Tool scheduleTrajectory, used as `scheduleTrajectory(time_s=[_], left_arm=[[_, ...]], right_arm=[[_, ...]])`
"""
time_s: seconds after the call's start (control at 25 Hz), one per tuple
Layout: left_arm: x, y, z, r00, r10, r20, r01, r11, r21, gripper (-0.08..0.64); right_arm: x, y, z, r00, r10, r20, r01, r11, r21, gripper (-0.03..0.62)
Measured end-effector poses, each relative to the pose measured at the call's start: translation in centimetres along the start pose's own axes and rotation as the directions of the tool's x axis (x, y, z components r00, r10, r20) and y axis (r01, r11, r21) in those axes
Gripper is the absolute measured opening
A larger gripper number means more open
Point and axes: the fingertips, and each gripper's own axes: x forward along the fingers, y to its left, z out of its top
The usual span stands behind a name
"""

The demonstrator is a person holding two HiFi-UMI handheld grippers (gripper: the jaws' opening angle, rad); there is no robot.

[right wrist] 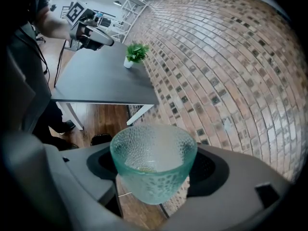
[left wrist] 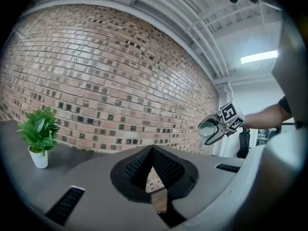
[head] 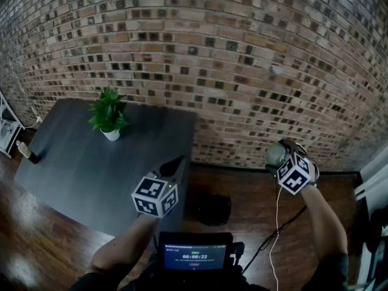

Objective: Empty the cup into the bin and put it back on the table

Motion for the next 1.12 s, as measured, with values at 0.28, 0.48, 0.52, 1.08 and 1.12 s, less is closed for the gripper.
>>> scheduleTrajectory(time_s=[0.28, 0.48, 0.52, 1.08, 1.12], left_arm=[[-0.1, -0.2, 0.1, 1.000, 0.002, 0.002, -0.002, 1.000, 0.006, 0.002], [-0.4, -0.4, 0.0, 1.000, 0.005, 0.002, -0.005, 1.000, -0.001, 0.002], [-0.5, -0.5, 0.0, 1.000, 0.004, 0.002, -0.004, 1.000, -0.003, 0.002], [-1.2, -1.1, -0.6, 1.000, 0.011, -0.009, -0.011, 1.000, 0.004, 0.002], [-1.3, -1.1, -0.5, 1.000, 0.012, -0.006, -0.012, 1.000, 0.001, 0.002]], right_arm=[[-0.7, -0.8, 0.3, 0.999, -0.015, -0.048, 0.009, 0.992, -0.122, 0.399], [-0.7, -0.6, -0.2, 0.997, -0.010, -0.079, -0.002, 0.987, -0.161, 0.399], [-0.6, -0.5, -0.5, 0.996, -0.007, -0.089, -0.008, 0.986, -0.165, 0.399], [-1.5, -0.1, -0.8, 0.987, -0.006, -0.163, -0.037, 0.965, -0.258, 0.399], [-1.5, -0.2, -0.9, 0.986, -0.007, -0.167, -0.037, 0.964, -0.263, 0.399]])
